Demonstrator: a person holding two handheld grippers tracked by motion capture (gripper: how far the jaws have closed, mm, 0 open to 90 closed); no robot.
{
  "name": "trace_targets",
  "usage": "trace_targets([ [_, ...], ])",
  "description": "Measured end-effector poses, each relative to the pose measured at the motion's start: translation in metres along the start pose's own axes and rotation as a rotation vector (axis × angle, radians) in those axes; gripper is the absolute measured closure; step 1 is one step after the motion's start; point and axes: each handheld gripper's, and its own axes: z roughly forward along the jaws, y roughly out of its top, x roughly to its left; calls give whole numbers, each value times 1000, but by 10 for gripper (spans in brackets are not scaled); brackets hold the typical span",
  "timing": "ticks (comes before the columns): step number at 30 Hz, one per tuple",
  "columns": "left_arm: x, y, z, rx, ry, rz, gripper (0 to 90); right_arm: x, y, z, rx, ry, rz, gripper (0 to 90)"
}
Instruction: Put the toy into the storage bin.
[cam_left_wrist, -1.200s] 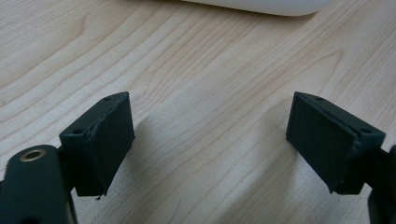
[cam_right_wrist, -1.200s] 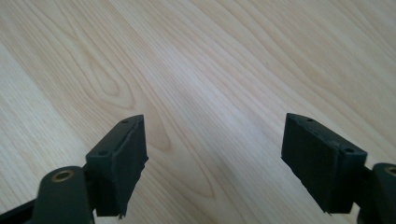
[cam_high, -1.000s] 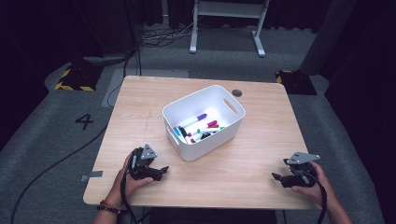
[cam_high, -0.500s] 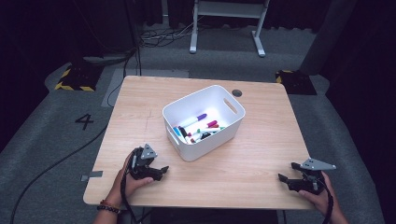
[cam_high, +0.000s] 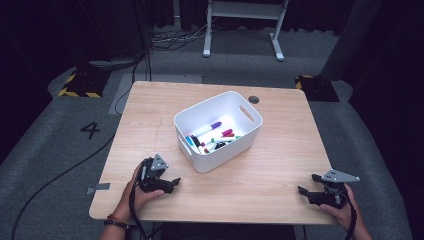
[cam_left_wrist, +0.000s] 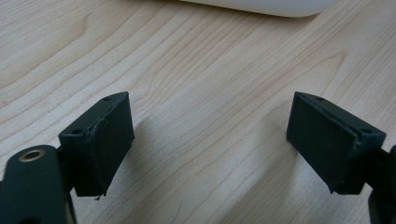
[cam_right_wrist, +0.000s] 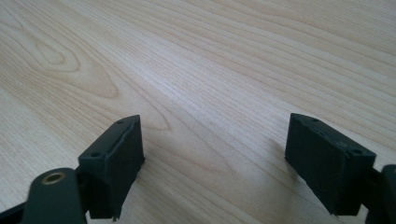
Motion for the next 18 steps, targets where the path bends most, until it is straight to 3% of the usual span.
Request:
trace_targets([
  [18,0,0,0,-6,6,-3,149,-1,0,1,-5,5,-4,195],
])
